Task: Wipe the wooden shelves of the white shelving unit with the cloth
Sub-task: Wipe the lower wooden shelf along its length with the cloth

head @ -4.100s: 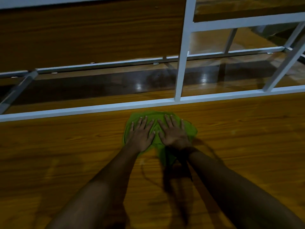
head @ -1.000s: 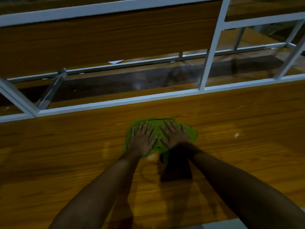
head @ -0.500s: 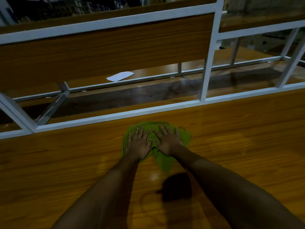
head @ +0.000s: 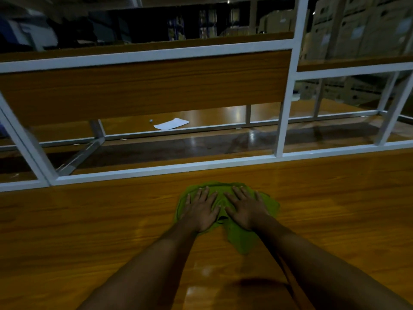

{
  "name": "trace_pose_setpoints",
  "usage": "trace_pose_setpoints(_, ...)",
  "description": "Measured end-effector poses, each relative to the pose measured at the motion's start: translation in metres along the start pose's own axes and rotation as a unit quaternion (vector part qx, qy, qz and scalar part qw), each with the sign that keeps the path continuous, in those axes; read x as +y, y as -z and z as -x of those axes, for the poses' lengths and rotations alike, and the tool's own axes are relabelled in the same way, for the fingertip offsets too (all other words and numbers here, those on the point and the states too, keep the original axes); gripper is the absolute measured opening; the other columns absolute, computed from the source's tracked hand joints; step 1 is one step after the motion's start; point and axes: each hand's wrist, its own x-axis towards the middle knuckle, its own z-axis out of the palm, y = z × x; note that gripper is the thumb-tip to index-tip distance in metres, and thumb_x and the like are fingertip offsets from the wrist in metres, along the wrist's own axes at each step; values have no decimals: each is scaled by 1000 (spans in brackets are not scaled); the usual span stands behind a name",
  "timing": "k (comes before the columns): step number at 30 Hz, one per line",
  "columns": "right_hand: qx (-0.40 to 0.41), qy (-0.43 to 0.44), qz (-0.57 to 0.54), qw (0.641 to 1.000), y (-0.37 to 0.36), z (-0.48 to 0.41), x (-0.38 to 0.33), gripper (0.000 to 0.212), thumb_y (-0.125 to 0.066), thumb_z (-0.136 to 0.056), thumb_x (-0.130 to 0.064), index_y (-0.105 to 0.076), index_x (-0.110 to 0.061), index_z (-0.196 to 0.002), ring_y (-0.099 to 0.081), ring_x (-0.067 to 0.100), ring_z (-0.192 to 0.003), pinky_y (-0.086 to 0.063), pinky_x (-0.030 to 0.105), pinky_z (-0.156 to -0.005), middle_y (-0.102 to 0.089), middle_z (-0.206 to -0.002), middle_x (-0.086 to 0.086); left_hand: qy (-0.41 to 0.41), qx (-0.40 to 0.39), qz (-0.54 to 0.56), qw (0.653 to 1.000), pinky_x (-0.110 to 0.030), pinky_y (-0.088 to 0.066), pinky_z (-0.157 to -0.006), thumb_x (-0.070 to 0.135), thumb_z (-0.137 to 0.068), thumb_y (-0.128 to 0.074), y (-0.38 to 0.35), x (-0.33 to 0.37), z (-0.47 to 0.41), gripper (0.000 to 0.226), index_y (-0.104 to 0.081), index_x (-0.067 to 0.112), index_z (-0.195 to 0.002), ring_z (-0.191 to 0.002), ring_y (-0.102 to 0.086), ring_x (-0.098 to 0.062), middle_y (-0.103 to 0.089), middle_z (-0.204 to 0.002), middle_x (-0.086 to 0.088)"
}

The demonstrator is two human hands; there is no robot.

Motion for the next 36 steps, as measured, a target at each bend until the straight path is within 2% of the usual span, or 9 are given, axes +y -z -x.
trace_pose_setpoints(6, 11, -16, 2, 1000, 3, -47, 14, 64, -16, -98, -65, -4, -41, -156, 6, 22, -152, 4, 59, -118, 4, -166, -1, -6, 18, 0, 1000, -51, 2, -120, 57, -101, -18, 2, -9, -47, 60, -11, 35, -156, -152, 3, -22, 3, -165, 1)
trace_pose_setpoints(14, -5, -12, 3, 1000, 6, -93, -5, 62, -14, -100, -62, -5, -38, -157, 7, 24, -152, 5, 61, -117, 7, -166, 1, 12, 25, -18, 999, -52, -2, -120, 50, -103, -17, 5, -37, -80, 55, -11, 33, -156, -152, -3, -23, -2, -165, -2)
trace_pose_setpoints(27, -13, 30, 21, 999, 1, -36, -17, 59, -16, -101, -60, -4, -41, -156, 6, 21, -152, 3, 58, -119, 4, -166, -2, 25, 1, -8, 1000, -54, 3, -120, 58, -100, -16, 1, -24, -16, 63, -6, 32, -157, -151, 3, -26, 4, -165, -4)
trace_pose_setpoints(36, 0, -11, 21, 1000, 3, -71, 23, 62, -14, -98, -65, -4, -44, -155, 3, 22, -152, -2, 59, -119, 2, -166, -2, -21, 13, -8, 1000, -55, 0, -120, 55, -101, -18, 6, -11, -64, 61, -10, 30, -157, -151, -1, -26, -2, -165, -5)
